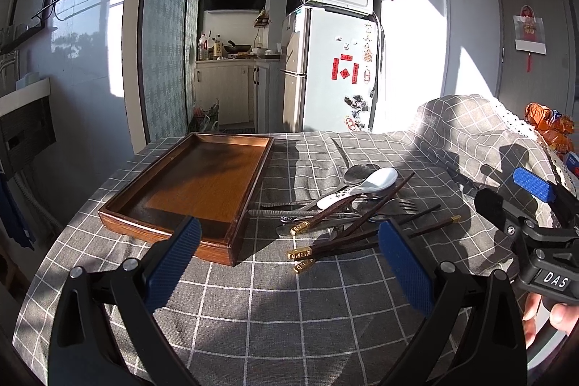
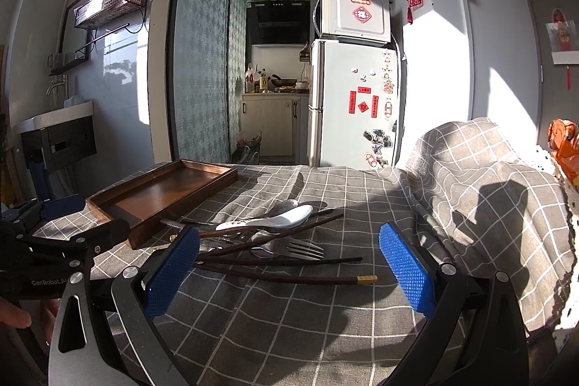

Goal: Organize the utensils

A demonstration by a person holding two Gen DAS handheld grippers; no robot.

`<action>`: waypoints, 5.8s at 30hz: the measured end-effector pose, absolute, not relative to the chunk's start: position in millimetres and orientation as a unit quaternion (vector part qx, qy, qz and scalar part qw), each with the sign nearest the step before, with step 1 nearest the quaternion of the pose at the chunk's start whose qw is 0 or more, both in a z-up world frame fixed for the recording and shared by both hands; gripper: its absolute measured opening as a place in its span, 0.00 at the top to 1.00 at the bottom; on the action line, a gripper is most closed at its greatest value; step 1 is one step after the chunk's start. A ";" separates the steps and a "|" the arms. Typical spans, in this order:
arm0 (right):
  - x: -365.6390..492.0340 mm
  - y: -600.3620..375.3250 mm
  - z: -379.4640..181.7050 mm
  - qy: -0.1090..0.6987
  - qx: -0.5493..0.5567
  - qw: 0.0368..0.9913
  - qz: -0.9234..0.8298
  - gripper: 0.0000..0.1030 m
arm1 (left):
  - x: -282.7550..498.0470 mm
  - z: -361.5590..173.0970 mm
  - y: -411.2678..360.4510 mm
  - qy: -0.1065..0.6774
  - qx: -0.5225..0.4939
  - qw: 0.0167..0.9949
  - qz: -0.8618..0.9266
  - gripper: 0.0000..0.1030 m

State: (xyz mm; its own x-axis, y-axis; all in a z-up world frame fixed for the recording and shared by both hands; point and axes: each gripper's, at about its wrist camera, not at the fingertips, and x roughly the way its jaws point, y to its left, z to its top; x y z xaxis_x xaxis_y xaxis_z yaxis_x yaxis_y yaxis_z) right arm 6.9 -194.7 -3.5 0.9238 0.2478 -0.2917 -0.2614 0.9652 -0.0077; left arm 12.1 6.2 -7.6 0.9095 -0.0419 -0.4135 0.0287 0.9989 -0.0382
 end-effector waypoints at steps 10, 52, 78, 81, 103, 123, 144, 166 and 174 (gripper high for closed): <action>6.3 -196.3 -4.5 0.157 -0.017 0.976 0.150 0.03 | 8.9 -6.4 -0.7 0.199 0.004 0.980 -0.008 0.03; 230.6 -203.8 -22.2 0.433 0.063 0.865 0.245 0.95 | 167.5 -41.7 -42.1 0.352 0.146 0.898 -0.221 0.45; 230.0 -81.5 24.5 0.400 0.019 0.840 0.367 0.95 | 174.3 -25.4 55.9 0.361 0.101 0.920 -0.116 0.72; 241.2 -56.3 14.8 0.411 0.019 0.829 0.378 0.95 | 179.0 -31.7 81.1 0.374 0.080 0.920 -0.091 0.71; 269.6 25.9 -32.3 0.461 0.014 0.798 0.388 0.95 | 181.0 -46.0 130.2 0.390 0.047 0.919 -0.040 0.33; 224.4 -84.0 15.2 0.413 0.001 0.852 0.323 0.37 | 145.1 -24.6 82.2 0.319 0.067 0.933 -0.153 0.16; 178.9 -202.0 -16.5 0.404 0.081 0.867 0.281 0.37 | 148.2 -60.5 2.7 0.400 0.106 0.882 -0.224 0.65; 215.8 -186.1 -55.5 0.468 0.266 0.792 0.289 0.37 | 121.7 -19.1 -19.4 0.346 0.088 0.896 -0.265 0.93; 215.5 -187.0 -55.8 0.460 0.277 0.801 0.265 0.75 | 113.9 -15.5 -12.9 0.341 0.085 0.897 -0.269 0.93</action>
State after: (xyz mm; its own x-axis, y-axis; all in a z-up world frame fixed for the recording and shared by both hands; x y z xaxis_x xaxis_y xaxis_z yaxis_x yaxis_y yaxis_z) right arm 215.5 -187.0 -55.8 0.4353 0.6800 -0.5900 -0.1702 0.7057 0.6878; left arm 113.9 -12.9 -15.5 0.6227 -0.4253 -0.6568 0.5412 0.8403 -0.0310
